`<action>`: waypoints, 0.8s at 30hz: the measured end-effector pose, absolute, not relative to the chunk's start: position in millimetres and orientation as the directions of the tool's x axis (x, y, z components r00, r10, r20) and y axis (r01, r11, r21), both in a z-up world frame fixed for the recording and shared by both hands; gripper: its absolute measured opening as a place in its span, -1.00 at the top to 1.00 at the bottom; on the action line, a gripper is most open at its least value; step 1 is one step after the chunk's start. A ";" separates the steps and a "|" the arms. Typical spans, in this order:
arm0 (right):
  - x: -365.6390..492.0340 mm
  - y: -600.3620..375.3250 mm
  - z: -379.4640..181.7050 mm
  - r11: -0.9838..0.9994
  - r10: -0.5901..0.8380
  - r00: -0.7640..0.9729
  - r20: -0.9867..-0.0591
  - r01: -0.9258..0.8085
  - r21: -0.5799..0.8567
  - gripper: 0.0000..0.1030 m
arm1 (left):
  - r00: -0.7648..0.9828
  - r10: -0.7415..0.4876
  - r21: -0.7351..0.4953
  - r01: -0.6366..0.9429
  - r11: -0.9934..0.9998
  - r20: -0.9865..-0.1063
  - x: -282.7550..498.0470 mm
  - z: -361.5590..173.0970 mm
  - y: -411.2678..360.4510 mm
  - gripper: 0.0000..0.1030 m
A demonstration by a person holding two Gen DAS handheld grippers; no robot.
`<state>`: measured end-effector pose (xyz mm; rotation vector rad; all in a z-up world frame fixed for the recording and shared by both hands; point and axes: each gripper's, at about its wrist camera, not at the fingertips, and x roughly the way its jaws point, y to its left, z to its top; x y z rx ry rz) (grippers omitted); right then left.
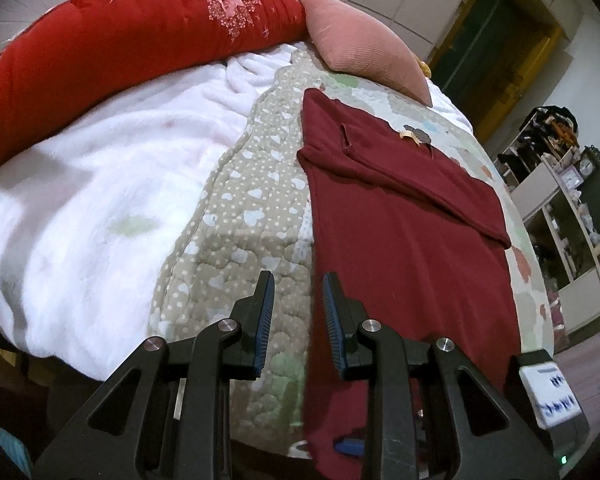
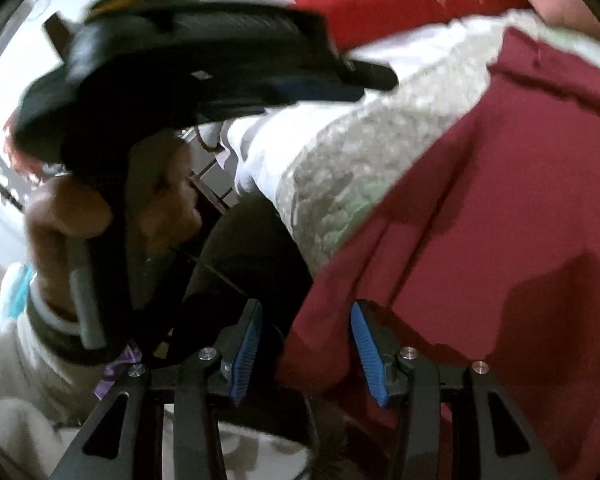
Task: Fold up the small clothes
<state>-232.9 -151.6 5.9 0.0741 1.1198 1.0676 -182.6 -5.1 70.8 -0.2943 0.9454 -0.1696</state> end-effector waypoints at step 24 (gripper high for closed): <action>-281.5 -384.4 45.3 0.844 0.525 0.357 -0.772 -0.333 0.420 -0.23 | 0.431 -0.485 -0.456 0.176 0.873 -0.761 -261.5 69.4 -62.8 -0.22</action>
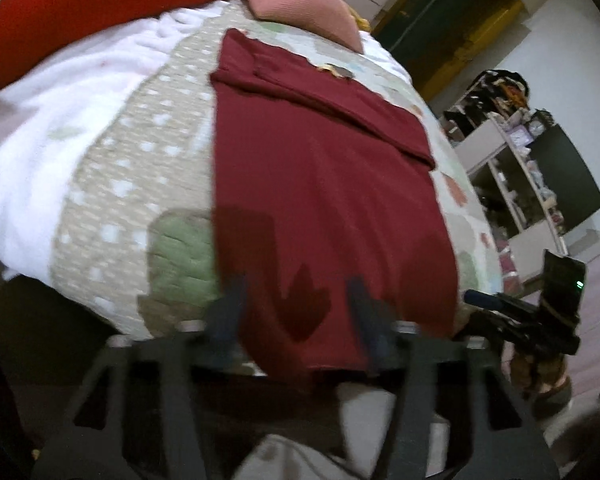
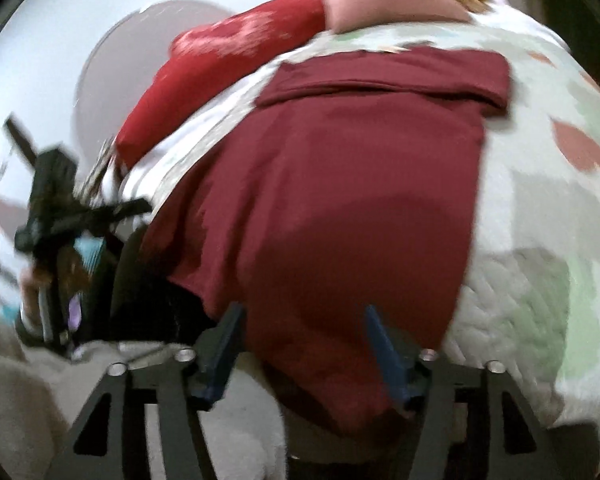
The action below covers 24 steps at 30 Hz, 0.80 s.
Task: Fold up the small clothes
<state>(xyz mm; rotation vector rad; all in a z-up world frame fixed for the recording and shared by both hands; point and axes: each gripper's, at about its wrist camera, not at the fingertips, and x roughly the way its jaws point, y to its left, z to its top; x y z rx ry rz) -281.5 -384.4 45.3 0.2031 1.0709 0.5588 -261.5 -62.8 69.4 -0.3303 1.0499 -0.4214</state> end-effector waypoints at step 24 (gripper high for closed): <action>-306.6 -421.3 -32.2 0.830 0.542 0.244 -0.804 -0.010 0.557 -0.03 | 0.367 -0.323 -0.293 0.135 0.946 -0.873 -259.6 15.2 -56.1 -0.22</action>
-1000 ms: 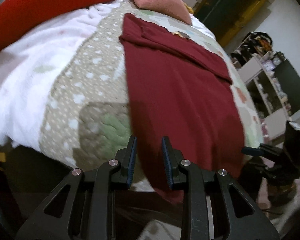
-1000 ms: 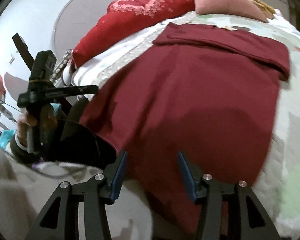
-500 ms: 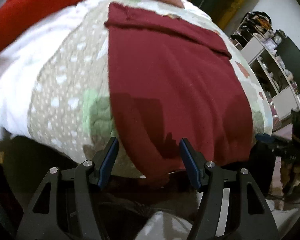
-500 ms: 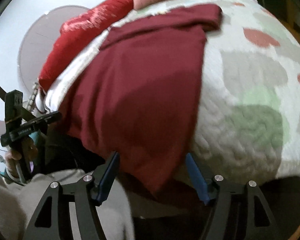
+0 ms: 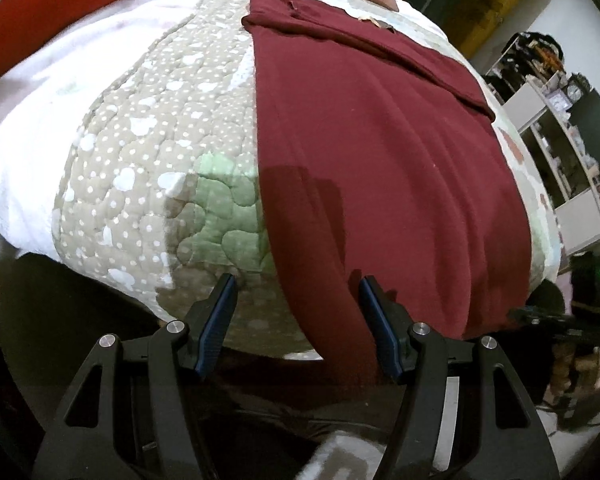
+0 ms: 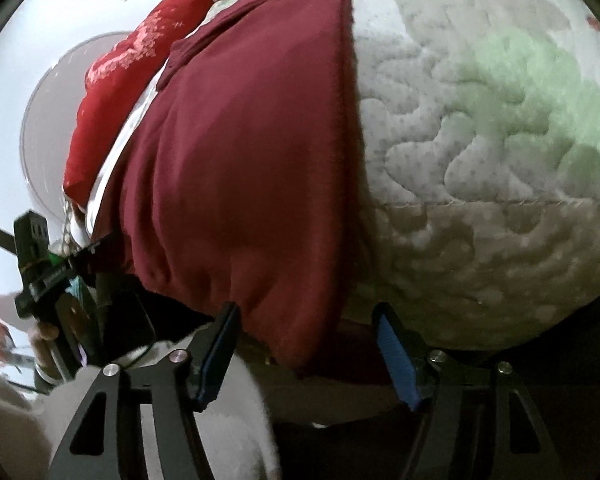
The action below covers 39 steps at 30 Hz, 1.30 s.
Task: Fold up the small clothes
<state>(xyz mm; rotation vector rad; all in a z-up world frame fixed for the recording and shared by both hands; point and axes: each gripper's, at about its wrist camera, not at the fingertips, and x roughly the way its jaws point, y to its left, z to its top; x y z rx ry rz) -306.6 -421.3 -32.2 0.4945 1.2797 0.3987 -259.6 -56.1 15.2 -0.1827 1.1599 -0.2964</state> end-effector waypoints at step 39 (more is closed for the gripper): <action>-124.1 -457.1 110.9 0.797 0.541 0.659 -0.522 -0.204 0.568 0.79 | 0.582 -0.458 -0.463 0.152 0.873 -0.672 -55.6 119.4 -53.3 0.83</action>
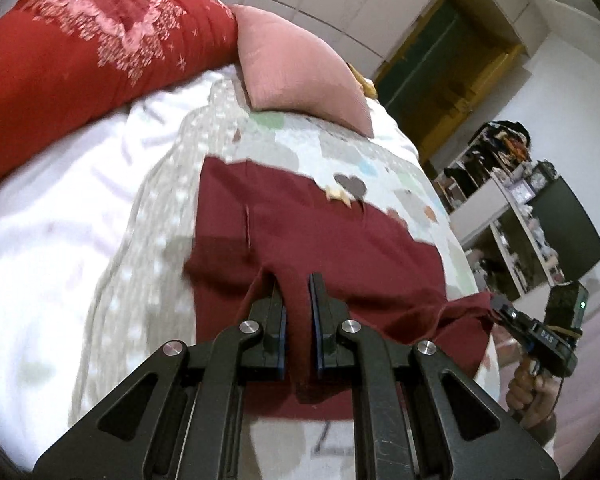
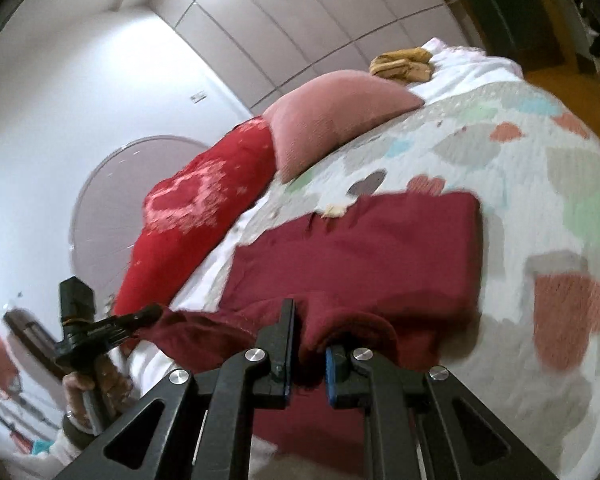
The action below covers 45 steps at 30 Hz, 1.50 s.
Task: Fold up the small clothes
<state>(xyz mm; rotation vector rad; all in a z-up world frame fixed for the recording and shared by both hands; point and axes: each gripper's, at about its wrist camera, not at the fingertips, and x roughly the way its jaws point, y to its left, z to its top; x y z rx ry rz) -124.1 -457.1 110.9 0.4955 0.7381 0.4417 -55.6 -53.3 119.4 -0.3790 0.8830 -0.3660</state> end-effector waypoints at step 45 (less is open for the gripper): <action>95.7 -456.4 45.9 0.979 0.176 0.558 -0.811 -0.016 0.201 0.16 | 0.523 -0.381 -0.407 0.070 0.911 -0.762 84.3 52.2 -83.3 -0.38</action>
